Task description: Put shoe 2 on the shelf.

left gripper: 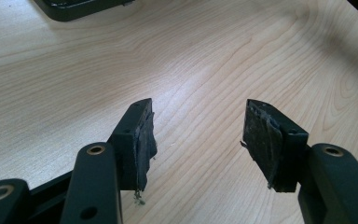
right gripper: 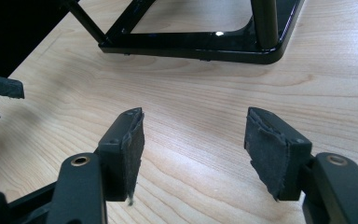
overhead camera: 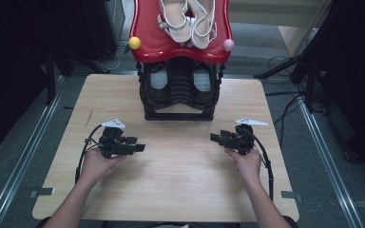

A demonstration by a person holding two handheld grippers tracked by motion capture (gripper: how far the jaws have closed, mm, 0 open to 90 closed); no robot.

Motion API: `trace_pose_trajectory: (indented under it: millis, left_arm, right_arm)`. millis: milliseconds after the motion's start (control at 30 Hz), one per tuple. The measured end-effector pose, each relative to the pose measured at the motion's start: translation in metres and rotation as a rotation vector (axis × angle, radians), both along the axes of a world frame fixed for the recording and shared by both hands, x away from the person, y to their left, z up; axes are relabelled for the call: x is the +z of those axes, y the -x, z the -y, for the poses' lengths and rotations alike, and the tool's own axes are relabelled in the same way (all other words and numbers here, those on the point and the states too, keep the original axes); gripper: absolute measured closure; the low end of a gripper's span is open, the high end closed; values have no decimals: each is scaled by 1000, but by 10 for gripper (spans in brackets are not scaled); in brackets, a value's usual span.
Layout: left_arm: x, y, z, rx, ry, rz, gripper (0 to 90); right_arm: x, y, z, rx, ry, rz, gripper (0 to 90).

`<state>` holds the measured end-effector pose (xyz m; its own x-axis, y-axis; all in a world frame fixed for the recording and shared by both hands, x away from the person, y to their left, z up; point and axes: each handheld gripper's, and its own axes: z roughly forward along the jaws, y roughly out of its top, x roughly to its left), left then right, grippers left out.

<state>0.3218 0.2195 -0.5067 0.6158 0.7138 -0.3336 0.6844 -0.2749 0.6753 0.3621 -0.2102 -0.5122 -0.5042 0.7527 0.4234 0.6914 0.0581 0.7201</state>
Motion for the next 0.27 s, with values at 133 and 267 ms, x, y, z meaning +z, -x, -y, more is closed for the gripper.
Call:
trace_pose_trajectory:
  millis: [133,267]
  left_arm:
    - [1,0,0,1,4,3,431]
    - [-3,-1,2,-13,7,-15,404]
  right_arm:
    - [1,0,0,-4,11,11,384]
    - [-1,0,0,-3,30,10,361]
